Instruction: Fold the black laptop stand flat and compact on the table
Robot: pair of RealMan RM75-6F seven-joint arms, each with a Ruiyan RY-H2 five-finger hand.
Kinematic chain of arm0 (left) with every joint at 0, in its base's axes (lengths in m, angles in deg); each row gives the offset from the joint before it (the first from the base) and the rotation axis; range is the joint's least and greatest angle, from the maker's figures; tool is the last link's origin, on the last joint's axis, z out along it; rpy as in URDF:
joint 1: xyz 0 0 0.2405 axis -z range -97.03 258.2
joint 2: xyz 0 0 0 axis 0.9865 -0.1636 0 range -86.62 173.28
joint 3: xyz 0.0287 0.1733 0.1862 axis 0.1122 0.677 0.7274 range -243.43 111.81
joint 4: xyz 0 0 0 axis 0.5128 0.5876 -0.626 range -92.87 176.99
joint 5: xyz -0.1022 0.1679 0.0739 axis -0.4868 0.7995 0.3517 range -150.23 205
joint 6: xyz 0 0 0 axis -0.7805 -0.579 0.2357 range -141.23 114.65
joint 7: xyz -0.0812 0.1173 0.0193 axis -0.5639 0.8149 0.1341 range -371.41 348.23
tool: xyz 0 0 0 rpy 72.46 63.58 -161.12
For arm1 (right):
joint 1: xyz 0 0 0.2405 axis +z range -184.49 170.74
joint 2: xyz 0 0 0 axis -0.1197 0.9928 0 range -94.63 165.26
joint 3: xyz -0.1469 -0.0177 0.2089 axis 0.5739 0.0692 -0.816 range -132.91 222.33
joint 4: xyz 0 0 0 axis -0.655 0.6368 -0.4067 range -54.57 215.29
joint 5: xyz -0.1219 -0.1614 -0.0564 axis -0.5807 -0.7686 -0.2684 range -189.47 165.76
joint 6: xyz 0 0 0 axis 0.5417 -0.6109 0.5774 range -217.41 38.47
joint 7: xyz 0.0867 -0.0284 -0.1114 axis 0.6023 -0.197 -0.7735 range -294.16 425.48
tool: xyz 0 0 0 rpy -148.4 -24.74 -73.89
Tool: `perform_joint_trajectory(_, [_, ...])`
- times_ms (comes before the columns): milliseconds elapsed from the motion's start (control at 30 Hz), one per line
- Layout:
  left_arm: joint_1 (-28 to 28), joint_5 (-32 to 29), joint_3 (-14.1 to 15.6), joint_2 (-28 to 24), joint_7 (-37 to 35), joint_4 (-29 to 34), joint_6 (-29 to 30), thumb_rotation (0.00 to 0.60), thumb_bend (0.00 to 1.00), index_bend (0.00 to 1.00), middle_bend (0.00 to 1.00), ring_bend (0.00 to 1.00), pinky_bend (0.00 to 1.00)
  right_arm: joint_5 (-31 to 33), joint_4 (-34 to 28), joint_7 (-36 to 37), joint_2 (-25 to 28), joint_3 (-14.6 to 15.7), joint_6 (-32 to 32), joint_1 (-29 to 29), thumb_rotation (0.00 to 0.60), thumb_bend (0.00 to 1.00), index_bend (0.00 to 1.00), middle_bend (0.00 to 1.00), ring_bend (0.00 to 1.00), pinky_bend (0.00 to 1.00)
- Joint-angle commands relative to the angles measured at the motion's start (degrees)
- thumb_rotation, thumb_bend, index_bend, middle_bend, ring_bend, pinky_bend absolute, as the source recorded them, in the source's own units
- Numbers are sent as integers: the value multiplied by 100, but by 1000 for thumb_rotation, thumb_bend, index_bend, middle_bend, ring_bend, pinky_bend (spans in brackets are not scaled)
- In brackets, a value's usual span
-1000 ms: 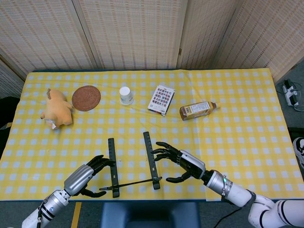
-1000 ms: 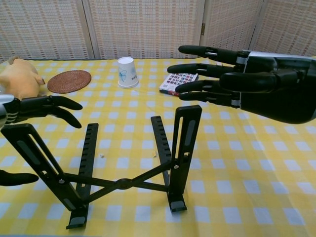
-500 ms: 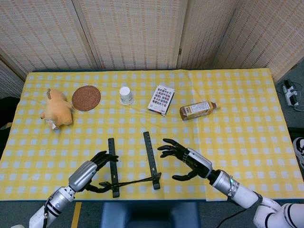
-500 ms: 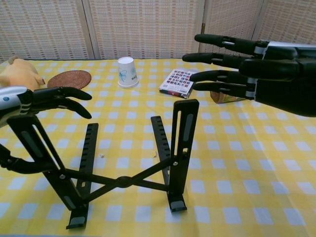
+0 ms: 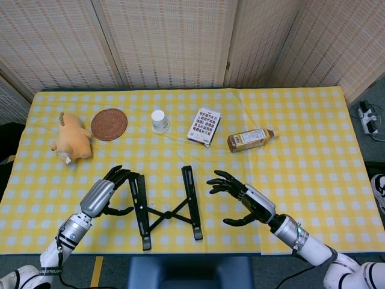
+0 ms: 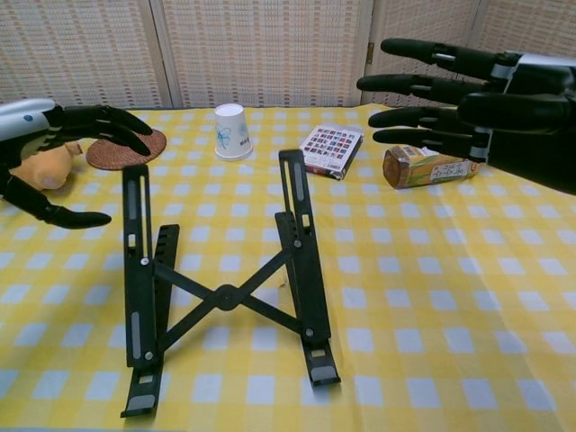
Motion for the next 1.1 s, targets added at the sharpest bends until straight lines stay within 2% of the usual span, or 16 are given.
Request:
perform_joint_trajectory(33, [16, -139, -159, 17, 213, -175, 110, 600, 246, 215, 256, 131, 59, 18, -68, -374, 61, -51, -116, -133, 600, 249, 28, 164, 212, 84])
perform_joint_trajectory(167, [28, -154, -124, -4, 706, -407, 75, 600, 246, 215, 239, 109, 46, -11, -13, -1478, 49, -81, -98, -249, 600, 249, 28, 160, 199, 82])
perform_joint_trajectory(467, [290, -36, 84, 420, 2039, -1503, -371, 600, 246, 164, 172, 51, 9, -331, 35, -5208, -76, -109, 182, -453, 600, 249, 28, 144, 180, 65])
perform_joint_trajectory(533, [367, 32, 110, 521, 2253, -1686, -439, 600, 246, 142, 150, 32, 4, -374, 4, -5781, -96, -117, 254, -477, 600, 249, 28, 142, 177, 63])
perform_joint_trajectory(667, [546, 80, 142, 786, 2666, -2087, -665, 600, 243, 82, 87, 0, 0, -375, -41, -6761, -155, -151, 434, -517, 600, 250, 28, 137, 173, 62])
perform_joint_trajectory(833, [702, 81, 144, 1139, 2610, -2496, -845, 600, 227, 54, 58, 0, 0, -271, 108, -7555, -308, -204, 633, -560, 600, 249, 6, 120, 150, 51])
perform_joint_trajectory(933, [813, 72, 128, 1362, 2544, -2782, -960, 600, 217, 52, 53, 0, 0, -202, 244, -8051, -429, -257, 778, -559, 600, 249, 0, 85, 104, 8])
perform_joint_trajectory(1100, [953, 24, 102, 1650, 2506, -3085, -1113, 600, 206, 43, 47, 0, 0, -53, 404, -9038, -643, -361, 1024, -561, 600, 249, 0, 10, 9, 0])
